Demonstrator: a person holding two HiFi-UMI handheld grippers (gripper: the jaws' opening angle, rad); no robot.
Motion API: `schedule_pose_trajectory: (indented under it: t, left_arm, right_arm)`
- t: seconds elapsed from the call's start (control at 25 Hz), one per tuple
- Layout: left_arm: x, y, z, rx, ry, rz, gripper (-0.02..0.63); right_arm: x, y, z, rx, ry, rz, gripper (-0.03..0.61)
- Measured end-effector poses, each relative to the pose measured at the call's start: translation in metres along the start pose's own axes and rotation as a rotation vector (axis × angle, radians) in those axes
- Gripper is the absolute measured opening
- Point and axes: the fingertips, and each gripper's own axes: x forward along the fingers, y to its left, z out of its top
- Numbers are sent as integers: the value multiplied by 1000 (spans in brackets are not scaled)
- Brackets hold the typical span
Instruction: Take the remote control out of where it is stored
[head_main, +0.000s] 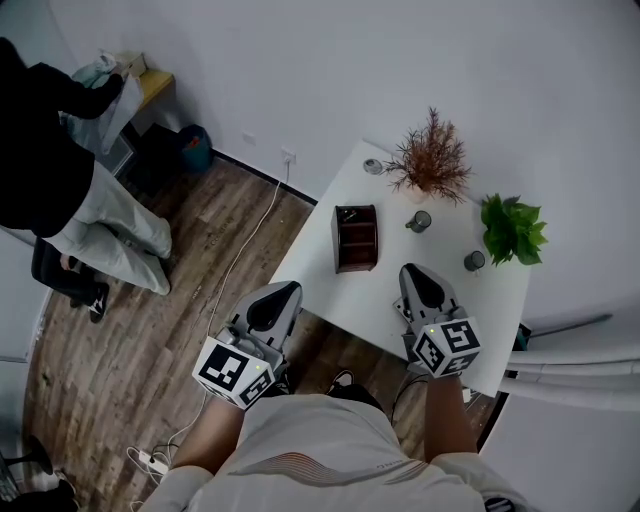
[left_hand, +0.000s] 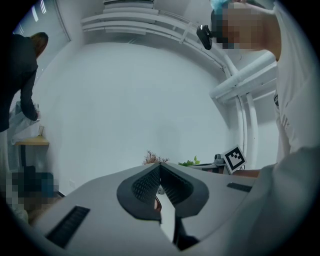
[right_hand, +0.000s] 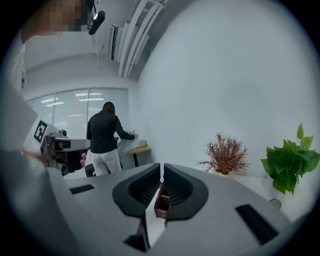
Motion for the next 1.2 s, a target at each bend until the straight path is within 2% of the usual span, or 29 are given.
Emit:
schedule_pose_trajectory:
  t: [0.16, 0.36, 0.6, 0.72, 1.0, 1.2]
  left_arm:
    - [1, -2, -2, 1, 5, -4, 9]
    - [-3, 2, -5, -8, 9, -1, 9]
    - [-8, 12, -10, -22, 17, 12, 9]
    - [-9, 20, -12, -28, 20, 24, 9]
    - [-15, 39, -20, -47, 38, 51, 9]
    - [-20, 53, -26, -60, 53, 80, 9]
  right_arm:
    - [2, -2, -1, -21, 5, -13, 32]
    - [15, -4, 9, -168, 12, -65, 34]
    - [55, 4, 9, -306, 51, -84, 40]
    - [83, 10, -4, -333, 99, -62, 141]
    - [155, 4, -50, -387, 214, -48, 201]
    - [194, -10, -80, -418, 276, -76, 212]
